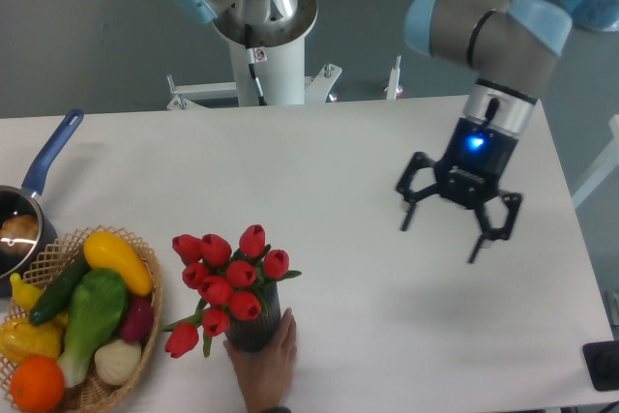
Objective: Insert the flowers into the vase
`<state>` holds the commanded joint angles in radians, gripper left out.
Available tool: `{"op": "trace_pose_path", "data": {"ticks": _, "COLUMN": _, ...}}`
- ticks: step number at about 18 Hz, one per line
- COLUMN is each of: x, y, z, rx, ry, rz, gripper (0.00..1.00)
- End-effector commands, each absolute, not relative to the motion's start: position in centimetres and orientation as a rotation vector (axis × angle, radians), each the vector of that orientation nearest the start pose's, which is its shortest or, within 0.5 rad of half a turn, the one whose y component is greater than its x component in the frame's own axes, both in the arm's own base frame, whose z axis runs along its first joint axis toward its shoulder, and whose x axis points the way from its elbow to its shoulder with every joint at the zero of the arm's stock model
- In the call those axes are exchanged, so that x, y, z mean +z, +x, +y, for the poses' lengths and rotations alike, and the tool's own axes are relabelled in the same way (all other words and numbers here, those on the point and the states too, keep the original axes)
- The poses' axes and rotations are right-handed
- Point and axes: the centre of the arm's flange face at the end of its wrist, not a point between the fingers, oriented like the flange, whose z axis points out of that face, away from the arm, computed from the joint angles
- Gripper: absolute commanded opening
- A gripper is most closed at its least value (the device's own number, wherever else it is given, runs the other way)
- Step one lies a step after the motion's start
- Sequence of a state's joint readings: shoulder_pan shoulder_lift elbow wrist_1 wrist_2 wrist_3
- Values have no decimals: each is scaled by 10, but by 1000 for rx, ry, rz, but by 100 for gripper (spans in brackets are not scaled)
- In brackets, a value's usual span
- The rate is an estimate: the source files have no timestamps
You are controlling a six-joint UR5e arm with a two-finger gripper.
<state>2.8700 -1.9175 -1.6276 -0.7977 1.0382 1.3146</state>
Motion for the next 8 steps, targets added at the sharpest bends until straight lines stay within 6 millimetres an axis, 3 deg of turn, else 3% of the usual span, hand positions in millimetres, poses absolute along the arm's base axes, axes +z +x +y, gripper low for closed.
{"op": "trace_pose_path", "data": {"ticks": 2, "x": 362, "y": -568, "z": 332, "rx": 298, "ry": -2547, "rz": 135, "gripper": 100}}
{"op": "trace_pose_path", "data": {"ticks": 4, "x": 342, "y": -573, "z": 318, "rx": 310, "ry": -2618, "rz": 169, "gripper": 100}}
{"op": "trace_pose_path", "data": {"ticks": 8, "x": 336, "y": -577, "z": 306, "rx": 371, "ry": -2753, "rz": 185, "gripper": 100}}
